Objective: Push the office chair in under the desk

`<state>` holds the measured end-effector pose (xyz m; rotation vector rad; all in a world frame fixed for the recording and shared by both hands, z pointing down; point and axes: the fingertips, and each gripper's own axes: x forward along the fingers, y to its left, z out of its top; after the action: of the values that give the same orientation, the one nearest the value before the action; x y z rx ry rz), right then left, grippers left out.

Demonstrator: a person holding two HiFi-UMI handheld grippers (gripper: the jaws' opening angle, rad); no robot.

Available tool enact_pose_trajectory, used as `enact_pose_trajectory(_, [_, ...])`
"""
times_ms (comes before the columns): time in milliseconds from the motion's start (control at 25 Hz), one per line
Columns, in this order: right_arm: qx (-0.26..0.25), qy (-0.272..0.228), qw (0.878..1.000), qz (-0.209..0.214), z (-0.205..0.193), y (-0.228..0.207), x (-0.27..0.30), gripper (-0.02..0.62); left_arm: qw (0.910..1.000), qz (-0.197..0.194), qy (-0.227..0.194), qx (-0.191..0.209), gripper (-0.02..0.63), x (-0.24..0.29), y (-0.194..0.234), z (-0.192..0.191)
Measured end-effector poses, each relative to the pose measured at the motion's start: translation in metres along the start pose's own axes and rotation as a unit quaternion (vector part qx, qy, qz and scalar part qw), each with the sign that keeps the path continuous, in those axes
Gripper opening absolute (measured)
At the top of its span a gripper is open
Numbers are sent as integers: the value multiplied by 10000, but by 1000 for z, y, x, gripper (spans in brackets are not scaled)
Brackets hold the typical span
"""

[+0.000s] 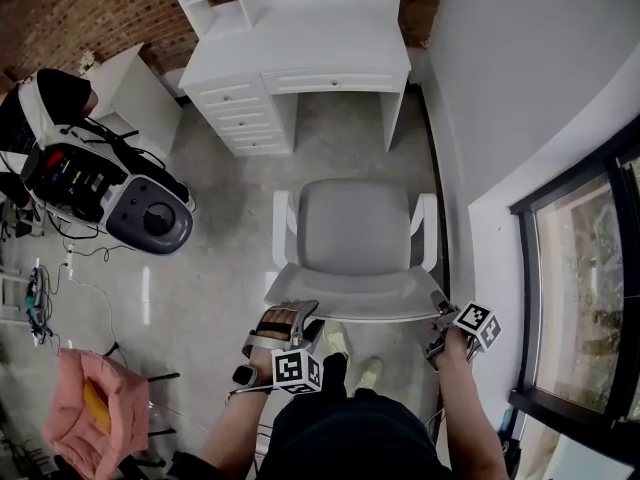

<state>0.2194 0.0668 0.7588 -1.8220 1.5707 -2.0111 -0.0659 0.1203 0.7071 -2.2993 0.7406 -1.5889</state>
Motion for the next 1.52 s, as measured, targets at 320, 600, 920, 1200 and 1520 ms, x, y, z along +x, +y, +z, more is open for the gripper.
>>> enact_pose_trajectory(320, [-45,89,9999,-2,14,24,27,170,9997,-16,233,-30,129,30,26,-14])
enact_pose_trajectory(600, [-136,173,9997,-43,28,40,46,170,9991,-81,259,-326,130,41,45,-16])
enact_pose_trajectory(920, [-267,199,9994,-63,44,55,65,170,9988,-18,183,-453,138,57,64,-16])
enact_pose_trajectory(1200, [-205,183,9995,-123,42,67,74,170,9992,-210,195,-272,140,66,80,-27])
enact_pose_trajectory(1520, [-79,92,9999,-107,51,77,88,170,9990,-293,238,-227,140,79,100,-31])
